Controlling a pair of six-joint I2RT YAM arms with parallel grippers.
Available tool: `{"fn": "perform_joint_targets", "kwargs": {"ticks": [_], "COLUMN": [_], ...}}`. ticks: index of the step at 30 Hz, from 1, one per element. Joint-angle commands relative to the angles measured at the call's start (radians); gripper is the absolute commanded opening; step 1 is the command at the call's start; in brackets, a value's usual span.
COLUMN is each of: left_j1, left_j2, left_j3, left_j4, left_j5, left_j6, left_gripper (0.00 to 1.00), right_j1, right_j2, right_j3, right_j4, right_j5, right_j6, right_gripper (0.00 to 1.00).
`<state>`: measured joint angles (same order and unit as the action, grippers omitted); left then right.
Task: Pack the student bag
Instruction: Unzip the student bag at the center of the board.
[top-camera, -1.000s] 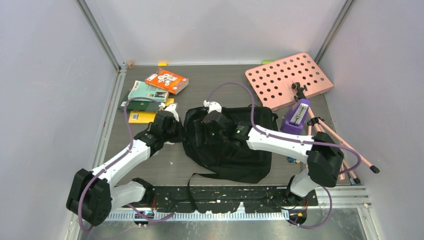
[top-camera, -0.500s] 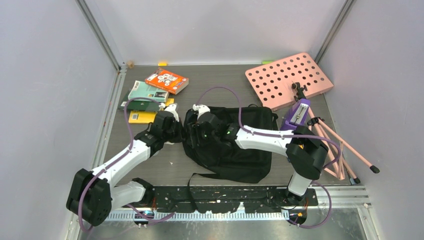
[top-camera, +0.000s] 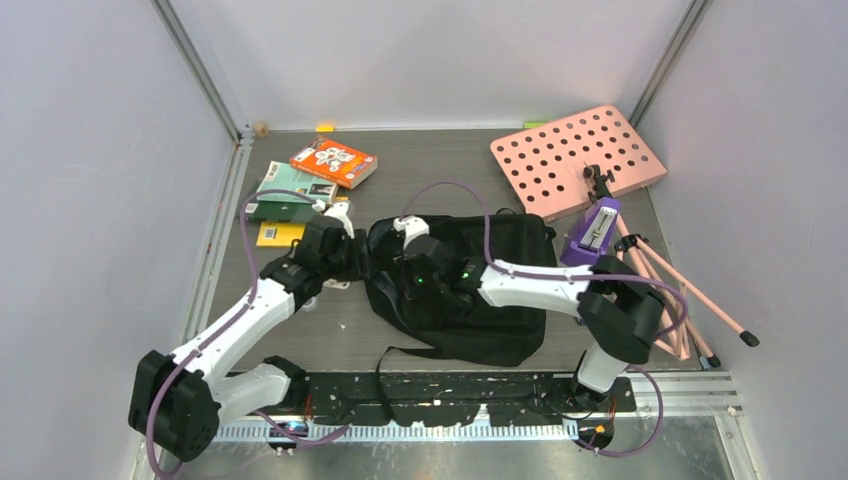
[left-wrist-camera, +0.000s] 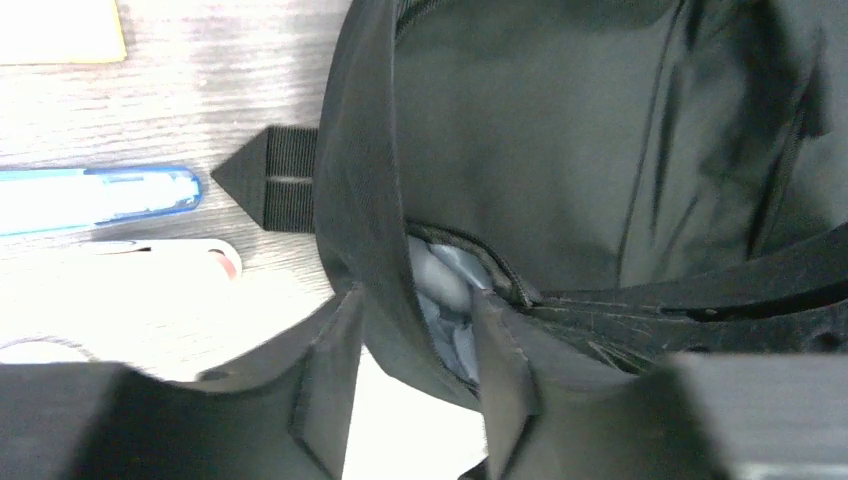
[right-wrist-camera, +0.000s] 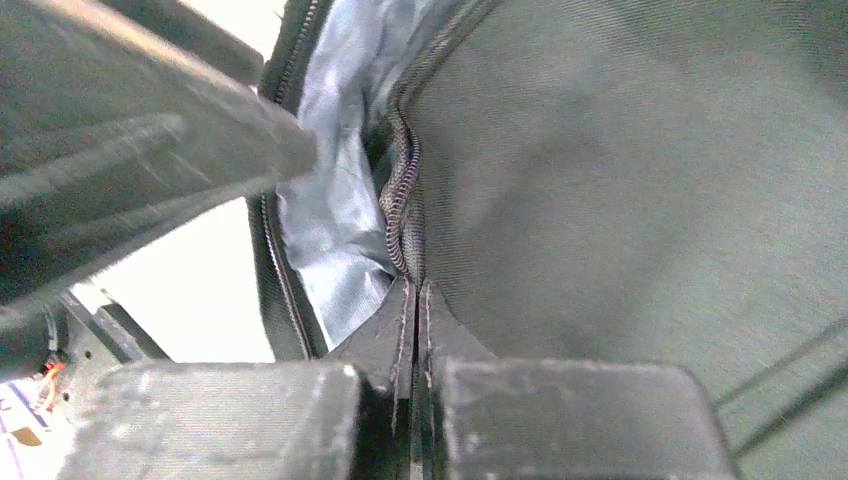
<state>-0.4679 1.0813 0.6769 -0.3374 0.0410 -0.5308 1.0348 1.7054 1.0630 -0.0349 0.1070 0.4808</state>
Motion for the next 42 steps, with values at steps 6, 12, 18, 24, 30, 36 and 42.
{"fn": "perform_joint_targets", "kwargs": {"ticks": [6, 12, 18, 24, 30, 36, 42], "left_j1": [0.003, -0.003, -0.028, -0.04, -0.04, -0.041, -0.056], "left_j2": [-0.076, 0.024, 0.062, 0.081, 0.163, 0.208, 0.194], "left_j3": [0.224, 0.234, 0.189, 0.127, 0.138, 0.129, 0.132], "left_j4": [-0.084, -0.053, -0.031, 0.089, 0.178, 0.287, 0.315], "left_j5": [0.013, 0.093, 0.07, 0.078, 0.102, 0.154, 0.161], "left_j6": [-0.069, -0.168, -0.218, -0.281, -0.304, -0.341, -0.359], "left_gripper": [0.68, 0.69, 0.69, 0.72, 0.65, 0.09, 0.0], "right_j1": [0.069, 0.142, 0.183, 0.189, 0.199, 0.2, 0.19], "right_j2": [-0.327, -0.422, -0.483, -0.527, -0.571, -0.642, -0.654], "right_j3": [-0.258, -0.353, -0.41, -0.452, -0.469, -0.454, -0.283], "right_j4": [0.186, 0.283, 0.336, 0.35, 0.333, 0.224, -0.101], "right_j5": [0.214, 0.35, 0.455, 0.442, 0.413, 0.394, 0.429], "right_j6": [-0.096, -0.148, -0.167, -0.173, -0.18, -0.144, -0.039], "right_gripper": [0.0, 0.0, 0.0, 0.0, 0.0, 0.13, 0.72]}}
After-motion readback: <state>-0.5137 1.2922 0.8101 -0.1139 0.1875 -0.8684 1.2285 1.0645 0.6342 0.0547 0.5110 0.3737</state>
